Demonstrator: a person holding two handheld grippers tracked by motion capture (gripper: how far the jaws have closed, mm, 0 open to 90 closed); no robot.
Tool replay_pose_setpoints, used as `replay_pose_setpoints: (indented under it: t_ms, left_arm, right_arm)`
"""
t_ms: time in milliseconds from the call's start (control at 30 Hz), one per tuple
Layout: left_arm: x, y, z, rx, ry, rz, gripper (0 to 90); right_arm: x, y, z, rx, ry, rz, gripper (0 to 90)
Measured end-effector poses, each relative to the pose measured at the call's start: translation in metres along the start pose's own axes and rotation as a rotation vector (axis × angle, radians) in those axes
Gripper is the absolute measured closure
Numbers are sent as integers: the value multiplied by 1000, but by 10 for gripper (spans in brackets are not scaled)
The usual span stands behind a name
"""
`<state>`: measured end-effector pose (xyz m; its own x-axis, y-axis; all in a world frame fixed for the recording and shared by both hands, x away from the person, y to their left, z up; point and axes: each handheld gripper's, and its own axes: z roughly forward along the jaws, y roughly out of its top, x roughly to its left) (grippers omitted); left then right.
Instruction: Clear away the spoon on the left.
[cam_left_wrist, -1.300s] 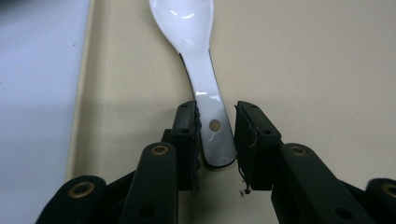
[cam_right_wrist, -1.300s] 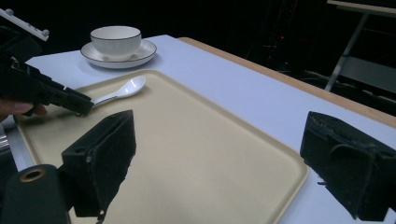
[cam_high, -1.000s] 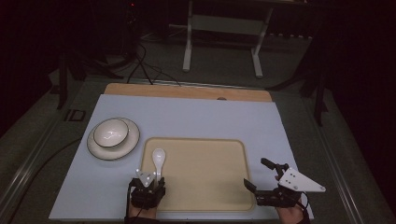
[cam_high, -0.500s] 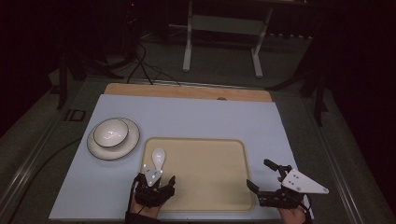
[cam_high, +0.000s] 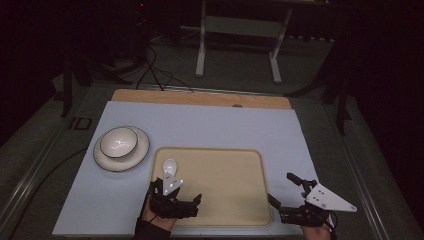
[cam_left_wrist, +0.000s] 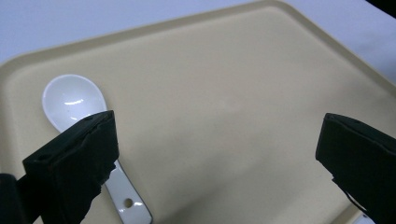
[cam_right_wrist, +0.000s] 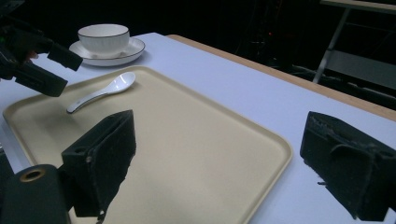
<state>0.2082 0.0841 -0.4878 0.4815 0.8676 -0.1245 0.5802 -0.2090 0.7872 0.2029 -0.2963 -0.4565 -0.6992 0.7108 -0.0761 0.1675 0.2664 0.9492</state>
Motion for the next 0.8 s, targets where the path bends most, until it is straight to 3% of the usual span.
replay_pose_setpoints:
  t_ms: [167, 300, 400, 433, 533, 800]
  left_arm:
    - [6, 5, -4, -21, -15, 22, 0]
    - [6, 14, -7, -21, -44, 72, 0]
    - [6, 17, -8, -27, -59, 76, 0]
    - [8, 24, -11, -41, -103, 99, 0]
    - [11, 29, -14, -45, -148, 118, 0]
    - [19, 36, -26, -56, -155, 134, 0]
  right_arm:
    - [0, -1, -2, 0, -8, 11, 106]
    - [0, -1, -4, 3, -11, 13, 106]
    - [0, -1, -4, 4, -14, 11, 106]
    - [0, -2, -6, -1, -16, 19, 106]
    - [0, -2, -8, 1, -21, 21, 106]
    - [0, -3, -8, 6, -31, 26, 106]
